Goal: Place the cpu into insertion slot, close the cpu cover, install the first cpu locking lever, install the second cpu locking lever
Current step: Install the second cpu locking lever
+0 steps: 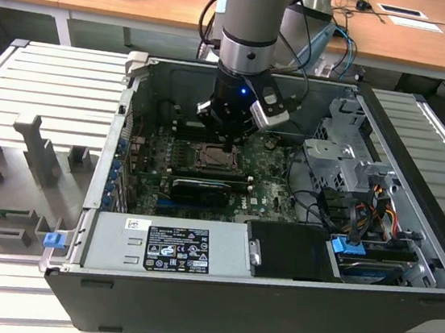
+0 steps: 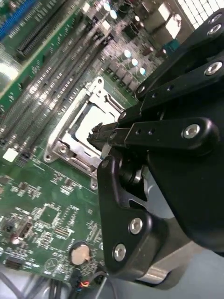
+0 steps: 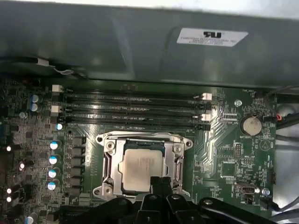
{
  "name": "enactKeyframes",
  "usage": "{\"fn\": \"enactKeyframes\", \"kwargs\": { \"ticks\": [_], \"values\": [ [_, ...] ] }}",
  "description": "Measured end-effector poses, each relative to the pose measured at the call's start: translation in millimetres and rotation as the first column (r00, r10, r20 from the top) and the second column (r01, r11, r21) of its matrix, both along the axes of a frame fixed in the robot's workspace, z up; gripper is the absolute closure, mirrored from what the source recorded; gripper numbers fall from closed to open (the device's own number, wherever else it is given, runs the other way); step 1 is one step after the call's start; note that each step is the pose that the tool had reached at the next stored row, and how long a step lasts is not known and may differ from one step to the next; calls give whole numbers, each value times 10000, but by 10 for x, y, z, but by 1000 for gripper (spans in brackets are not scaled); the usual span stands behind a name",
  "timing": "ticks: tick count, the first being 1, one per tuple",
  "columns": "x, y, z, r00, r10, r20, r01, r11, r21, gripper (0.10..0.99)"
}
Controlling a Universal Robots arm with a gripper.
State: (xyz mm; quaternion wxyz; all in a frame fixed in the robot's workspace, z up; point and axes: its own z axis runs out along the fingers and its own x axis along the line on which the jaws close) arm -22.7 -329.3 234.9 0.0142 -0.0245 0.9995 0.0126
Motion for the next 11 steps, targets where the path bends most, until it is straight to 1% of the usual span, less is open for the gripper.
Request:
{"fn": "enactKeyframes", "kwargs": {
  "ticks": [2,3,4,5,6,8,9,11],
  "values": [
    [0,-33,0,10000,1,-12,-1,10000,0,980],
    [0,-91,-2,10000,0,-18,0,10000,1,980],
    [0,-250,-7,10000,2,-19,-2,10000,-1,980],
    [-3,-345,-8,10000,4,-17,-4,10000,22,980],
    [-30,-368,-8,10000,17,-18,-16,9998,195,980],
    [-50,-381,-9,10000,20,-18,-19,9991,429,980],
    [-59,-401,-9,10000,19,-16,-18,9984,566,980],
    [-78,-433,-13,10000,16,-18,-15,9982,602,980]
  ]
}}
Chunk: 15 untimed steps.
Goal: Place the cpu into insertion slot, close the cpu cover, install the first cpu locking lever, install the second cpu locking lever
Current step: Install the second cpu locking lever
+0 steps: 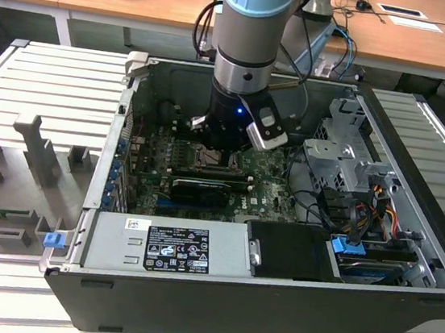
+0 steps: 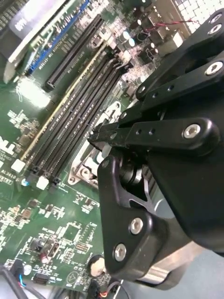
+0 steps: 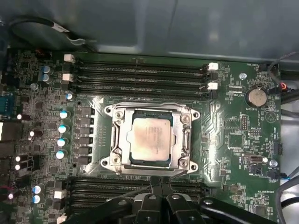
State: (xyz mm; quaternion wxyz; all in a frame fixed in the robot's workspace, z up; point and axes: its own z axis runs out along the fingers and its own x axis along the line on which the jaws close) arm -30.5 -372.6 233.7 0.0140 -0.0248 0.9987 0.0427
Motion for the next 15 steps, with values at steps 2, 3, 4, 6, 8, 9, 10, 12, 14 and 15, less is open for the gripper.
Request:
{"fn": "enactKeyframes", "kwargs": {
  "ticks": [2,3,4,6,8,9,10,12,14,15],
  "values": [
    [-61,-2,-3,10000,6,1,-6,10000,40,980],
    [-101,-3,-5,10000,10,0,-10,10000,69,980],
    [-128,-4,-9,10000,12,0,-12,10000,86,980],
    [-178,-4,-64,10000,27,0,-27,9999,108,980],
    [-192,-8,-136,10000,39,1,-39,9999,139,980],
    [-222,-12,-137,10000,40,1,-40,9998,184,980],
    [-248,-17,-137,10000,42,3,-42,9998,217,980],
    [-282,-30,-137,10000,43,3,-43,9997,240,980],
    [-310,-42,-138,10000,99,3,-99,9995,305,980],
    [-321,-46,-138,9999,157,3,-157,9994,315,980]
  ]
}}
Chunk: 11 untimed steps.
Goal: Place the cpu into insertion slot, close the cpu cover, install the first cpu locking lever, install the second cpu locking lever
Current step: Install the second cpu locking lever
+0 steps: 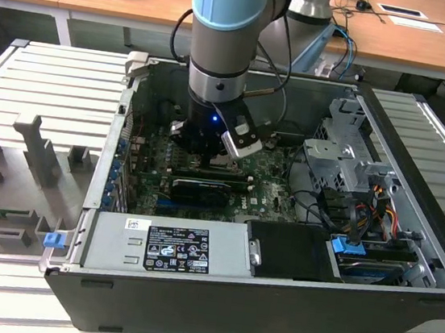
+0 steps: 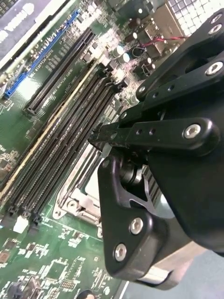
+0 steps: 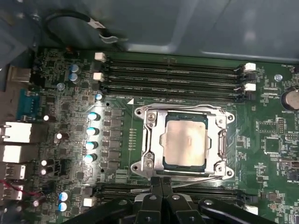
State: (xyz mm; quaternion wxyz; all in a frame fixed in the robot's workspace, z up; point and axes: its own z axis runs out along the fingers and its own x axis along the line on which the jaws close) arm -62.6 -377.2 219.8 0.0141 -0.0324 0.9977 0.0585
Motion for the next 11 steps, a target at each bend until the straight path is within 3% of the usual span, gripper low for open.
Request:
{"fn": "enactKeyframes", "kwargs": {
  "ticks": [4,11],
  "values": [
    [-85,-37,-5,10000,90,0,-90,10000,37,980],
    [-152,-51,-58,9999,104,3,-104,9998,198,980]
  ]
}}
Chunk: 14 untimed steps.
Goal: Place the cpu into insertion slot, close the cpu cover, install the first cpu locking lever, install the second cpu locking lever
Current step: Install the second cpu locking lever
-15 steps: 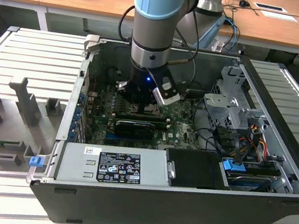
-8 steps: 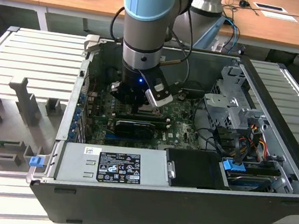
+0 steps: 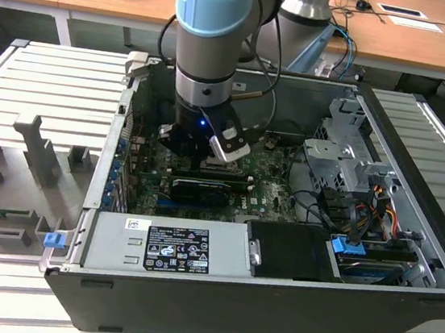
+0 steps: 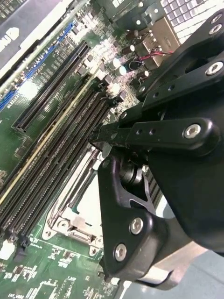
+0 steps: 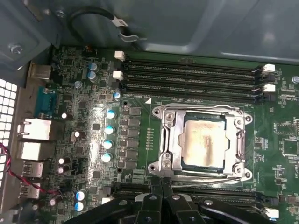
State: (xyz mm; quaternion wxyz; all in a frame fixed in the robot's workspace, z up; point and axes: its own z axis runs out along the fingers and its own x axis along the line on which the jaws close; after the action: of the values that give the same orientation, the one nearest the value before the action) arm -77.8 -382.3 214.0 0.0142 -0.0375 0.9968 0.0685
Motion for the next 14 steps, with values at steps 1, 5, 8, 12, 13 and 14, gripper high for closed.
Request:
{"fn": "enactKeyframes", "kwargs": {
  "ticks": [1,5,8,12,13,14],
  "values": [
    [-4,-3,-25,10000,11,-1,-11,10000,49,980],
    [-12,-24,-77,10000,57,0,-57,9998,199,980],
    [-15,-34,-102,10000,93,1,-93,9994,338,980],
    [-21,-45,-140,9998,183,7,-183,9979,615,980],
    [-27,-46,-144,9998,193,6,-193,9978,637,980],
    [-35,-46,-149,9998,203,3,-203,9976,663,980]
  ]
}}
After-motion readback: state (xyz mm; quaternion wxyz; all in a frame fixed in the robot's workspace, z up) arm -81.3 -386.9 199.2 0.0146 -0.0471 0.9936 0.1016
